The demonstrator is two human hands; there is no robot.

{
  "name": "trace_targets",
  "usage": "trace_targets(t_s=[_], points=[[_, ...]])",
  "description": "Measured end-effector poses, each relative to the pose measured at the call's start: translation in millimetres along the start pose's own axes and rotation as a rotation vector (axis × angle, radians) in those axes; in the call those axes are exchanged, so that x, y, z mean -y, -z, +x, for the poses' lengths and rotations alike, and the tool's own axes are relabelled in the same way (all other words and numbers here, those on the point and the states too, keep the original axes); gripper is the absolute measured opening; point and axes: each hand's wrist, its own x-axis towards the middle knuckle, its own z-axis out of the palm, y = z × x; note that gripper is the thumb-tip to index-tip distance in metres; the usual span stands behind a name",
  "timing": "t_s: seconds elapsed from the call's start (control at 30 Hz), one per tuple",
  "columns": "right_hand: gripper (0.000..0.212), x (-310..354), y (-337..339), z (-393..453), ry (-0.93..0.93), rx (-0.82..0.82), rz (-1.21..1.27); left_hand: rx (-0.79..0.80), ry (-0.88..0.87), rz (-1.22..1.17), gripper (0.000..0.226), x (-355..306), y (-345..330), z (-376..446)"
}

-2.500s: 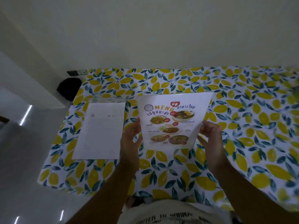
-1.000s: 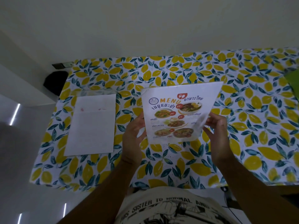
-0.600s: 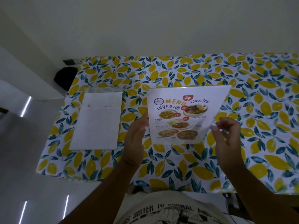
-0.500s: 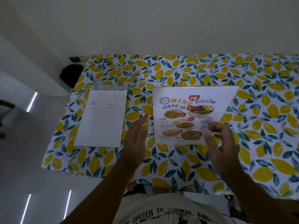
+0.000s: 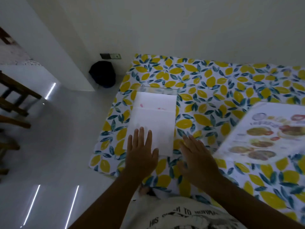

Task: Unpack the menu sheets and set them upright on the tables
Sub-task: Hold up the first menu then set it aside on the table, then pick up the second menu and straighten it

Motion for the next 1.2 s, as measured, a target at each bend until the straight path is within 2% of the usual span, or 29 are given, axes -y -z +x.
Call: trace_targets(t_s=[0.13,0.27,0.33,0.43,0.53,0.6,0.7,0.8,0.93,1.03,1.07,1.2], points=[[0.075,37,-15,39,-0.171,0.140,-0.006,0.033,0.049,-0.067,0.076,53,-1,14],[0.061,56,-24,61,-0.568,0.275,0.326,0.185,0.170,-0.283,0.074,81,1,25],[0.042,59,-33,63,-0.690,0.234,0.581,0.227,0.248,-0.528,0.074,87,0,28],[0.022,63,-35,60,-0.783,0.107,0.942,0.185,0.374,-0.972,0.074,85,6,30],[0.023,65,-22,61,-0.851,0.086,1.179,0.128,0.579,-1.321,0.055,85,20,36],[0.026,62,-11,60,-0.885,0.068,1.291,0.101,0.620,-1.423,0.038,89,28,37],[0.029,56,18,52,-0.871,0.037,1.481,0.014,0.541,-1.442,0.032,89,50,31],[0.030,52,55,45,-0.762,-0.109,1.590,-0.179,0.434,-1.469,0.018,75,86,34],[0.063,46,97,39,-0.613,-0.262,1.569,-0.307,0.298,-1.563,0.030,49,129,39],[0.089,40,121,33,-0.535,-0.322,1.524,-0.368,0.233,-1.637,0.030,33,150,40],[0.090,37,127,30,-0.515,-0.333,1.508,-0.373,0.234,-1.668,0.027,26,156,38],[0.069,31,140,13,-0.441,-0.351,1.497,-0.385,0.187,-1.723,0.028,10,155,26]])
